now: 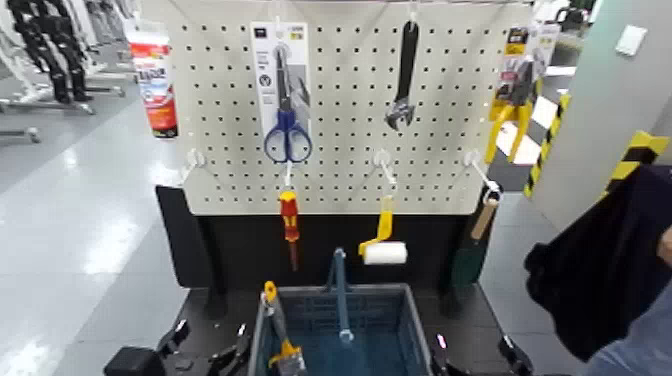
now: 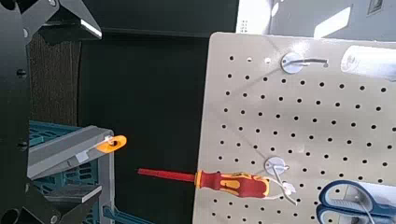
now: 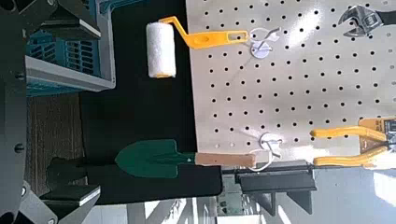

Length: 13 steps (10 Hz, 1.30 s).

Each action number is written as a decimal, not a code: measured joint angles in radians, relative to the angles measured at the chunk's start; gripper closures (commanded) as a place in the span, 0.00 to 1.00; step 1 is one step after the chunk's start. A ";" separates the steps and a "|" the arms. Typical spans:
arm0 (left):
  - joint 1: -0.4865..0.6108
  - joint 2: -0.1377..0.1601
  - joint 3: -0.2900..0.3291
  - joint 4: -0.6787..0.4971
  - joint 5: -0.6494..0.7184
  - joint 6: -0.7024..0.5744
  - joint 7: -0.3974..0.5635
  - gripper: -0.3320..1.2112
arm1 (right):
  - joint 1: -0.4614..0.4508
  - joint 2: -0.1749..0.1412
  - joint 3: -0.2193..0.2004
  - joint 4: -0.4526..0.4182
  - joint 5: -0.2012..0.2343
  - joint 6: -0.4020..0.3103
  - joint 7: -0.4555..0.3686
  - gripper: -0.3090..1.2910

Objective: Put the tool with the wooden handle into the crate.

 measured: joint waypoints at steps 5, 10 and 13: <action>0.000 0.000 0.001 0.002 0.001 0.000 -0.003 0.31 | -0.012 0.008 -0.107 -0.021 -0.017 0.043 0.174 0.28; -0.001 -0.002 0.002 0.002 0.003 0.000 -0.003 0.31 | -0.098 0.005 -0.285 -0.056 0.002 0.201 0.440 0.28; -0.001 -0.002 0.003 0.002 0.004 -0.001 -0.004 0.31 | -0.173 -0.019 -0.347 -0.057 0.012 0.313 0.562 0.28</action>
